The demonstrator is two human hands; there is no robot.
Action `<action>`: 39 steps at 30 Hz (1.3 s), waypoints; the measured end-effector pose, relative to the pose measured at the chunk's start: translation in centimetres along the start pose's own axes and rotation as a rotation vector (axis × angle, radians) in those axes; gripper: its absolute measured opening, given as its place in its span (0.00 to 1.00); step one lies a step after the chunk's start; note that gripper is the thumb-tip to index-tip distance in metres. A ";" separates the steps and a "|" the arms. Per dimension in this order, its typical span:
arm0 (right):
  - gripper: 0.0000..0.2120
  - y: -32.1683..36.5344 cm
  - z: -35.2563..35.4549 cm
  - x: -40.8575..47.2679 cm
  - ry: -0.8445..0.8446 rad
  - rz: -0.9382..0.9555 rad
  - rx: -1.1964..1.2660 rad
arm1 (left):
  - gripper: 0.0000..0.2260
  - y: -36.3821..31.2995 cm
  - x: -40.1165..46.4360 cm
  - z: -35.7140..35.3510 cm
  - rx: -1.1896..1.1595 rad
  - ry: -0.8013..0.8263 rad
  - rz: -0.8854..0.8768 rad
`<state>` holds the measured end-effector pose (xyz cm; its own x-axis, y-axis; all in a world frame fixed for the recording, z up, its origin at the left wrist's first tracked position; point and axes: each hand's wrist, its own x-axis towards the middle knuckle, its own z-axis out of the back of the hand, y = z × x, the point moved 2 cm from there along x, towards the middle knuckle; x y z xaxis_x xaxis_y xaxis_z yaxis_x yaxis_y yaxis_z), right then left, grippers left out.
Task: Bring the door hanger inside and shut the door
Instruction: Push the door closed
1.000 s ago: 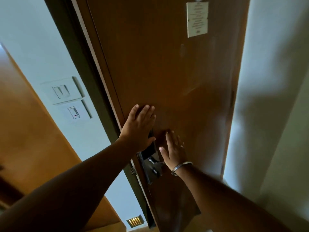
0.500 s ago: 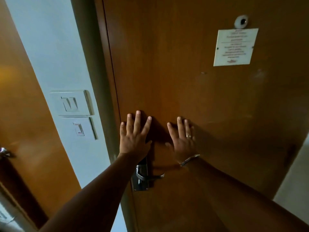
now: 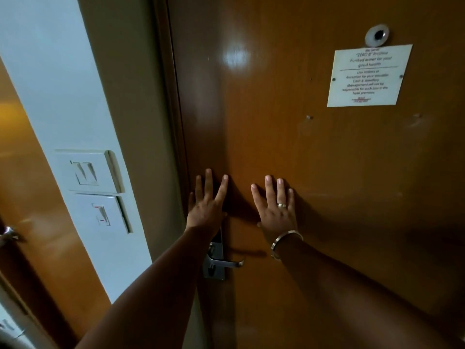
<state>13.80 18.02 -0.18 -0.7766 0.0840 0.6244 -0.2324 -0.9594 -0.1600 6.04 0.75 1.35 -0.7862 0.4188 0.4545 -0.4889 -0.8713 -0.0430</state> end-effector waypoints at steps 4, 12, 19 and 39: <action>0.52 0.0 -1.6 1.1 0.001 -0.017 -0.016 | 0.53 0.2 1.7 -1.2 -0.017 0.011 0.001; 0.65 -0.1 -3.6 2.0 -0.021 -0.010 -0.003 | 0.48 1.8 3.2 -3.6 -0.032 -0.043 -0.072; 0.63 -0.5 -5.2 3.2 -0.022 -0.015 -0.027 | 0.50 1.8 4.5 -4.1 -0.004 -0.156 -0.124; 0.48 -0.2 0.2 4.4 -0.152 -0.059 -0.071 | 0.41 1.9 3.6 -1.7 -0.023 -0.253 -0.181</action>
<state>10.57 18.55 2.72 -0.6639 0.0925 0.7421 -0.3198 -0.9321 -0.1699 1.68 1.06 1.42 -0.5676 0.4874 0.6635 -0.6232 -0.7810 0.0406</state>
